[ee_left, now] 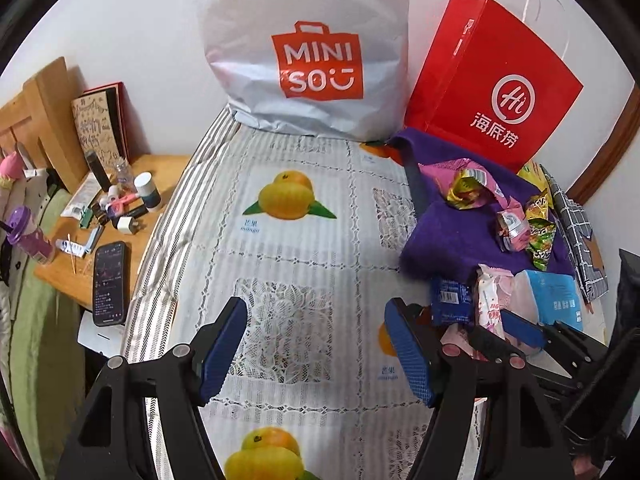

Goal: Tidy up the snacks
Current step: 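Withdraw both open tools back toward the remaining snacks, then grasp the white ice-cream-bar wrapper with the right tool while the left tool grasps the pink pastry packet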

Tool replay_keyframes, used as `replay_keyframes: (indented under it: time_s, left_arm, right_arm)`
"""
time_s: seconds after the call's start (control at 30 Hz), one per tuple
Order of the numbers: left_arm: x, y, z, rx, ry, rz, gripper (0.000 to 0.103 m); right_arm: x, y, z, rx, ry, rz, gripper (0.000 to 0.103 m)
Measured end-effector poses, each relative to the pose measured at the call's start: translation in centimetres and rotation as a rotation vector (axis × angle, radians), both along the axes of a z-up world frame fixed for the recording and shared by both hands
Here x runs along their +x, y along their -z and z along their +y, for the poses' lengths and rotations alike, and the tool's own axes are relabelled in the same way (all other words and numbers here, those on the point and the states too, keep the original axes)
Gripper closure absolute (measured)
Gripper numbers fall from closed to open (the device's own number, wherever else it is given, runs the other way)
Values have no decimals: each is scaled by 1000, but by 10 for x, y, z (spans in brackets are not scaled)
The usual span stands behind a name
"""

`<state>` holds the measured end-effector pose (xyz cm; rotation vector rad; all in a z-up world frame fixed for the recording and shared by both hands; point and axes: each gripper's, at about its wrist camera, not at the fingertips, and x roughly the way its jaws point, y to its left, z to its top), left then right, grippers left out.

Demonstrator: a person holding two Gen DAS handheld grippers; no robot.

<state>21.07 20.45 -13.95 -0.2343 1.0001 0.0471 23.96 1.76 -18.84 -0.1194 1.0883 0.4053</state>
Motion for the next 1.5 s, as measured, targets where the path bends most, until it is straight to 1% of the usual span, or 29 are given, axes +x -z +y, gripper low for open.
replay_keyframes:
  time_s: [0.07,0.1,0.17,0.27,0.37,0.53,0.63,0.73,0.87,1.07,1.23,1.27,1.3,1.37,1.4,1.5]
  left_arm:
    - [-1,3,0,-4,2,4,33]
    - [-1,3,-1,-5,4,5,33]
    - [-2,5,-5,-4,15,8,33]
    - [-4,6,-14,-3,31,13,33]
    - [-5,8,-29,-5,59,19,33]
    - [-6,11,-57,-20,104,34,33]
    - [-6,15,-75,-34,126,46,33]
    - [-4,21,-93,-31,141,71,33]
    - [1,35,-113,-14,151,117,33]
    - [10,52,-136,-30,146,187,35]
    - [10,56,-150,50,110,176,35]
    - [9,56,-151,63,110,168,41]
    - [7,56,-153,77,115,161,44]
    - [-1,54,-151,79,139,146,60]
    - [-5,53,-148,73,142,148,63]
    - [-17,54,-137,76,128,155,61]
  right_arm:
    - [0,3,3,-16,-1,-2,78]
    - [-1,3,4,-12,-7,3,78]
    - [-5,-2,2,2,-7,-8,82]
    - [-14,-19,-9,37,-4,-37,84]
    - [-25,-40,-28,73,10,-73,84]
    - [-41,-68,-67,92,51,-121,84]
    - [-51,-77,-92,73,80,-151,84]
    - [-57,-76,-116,67,116,-155,84]
    - [-63,-70,-149,62,170,-137,84]
    - [-70,-54,-187,65,222,-103,84]
    - [-70,-39,-202,74,230,-75,84]
    - [-70,-35,-204,77,230,-70,84]
    - [-71,-33,-206,76,228,-68,84]
    - [-71,-28,-208,62,223,-65,84]
    - [-72,-25,-209,56,215,-60,84]
    - [-74,-17,-212,45,188,-38,83]
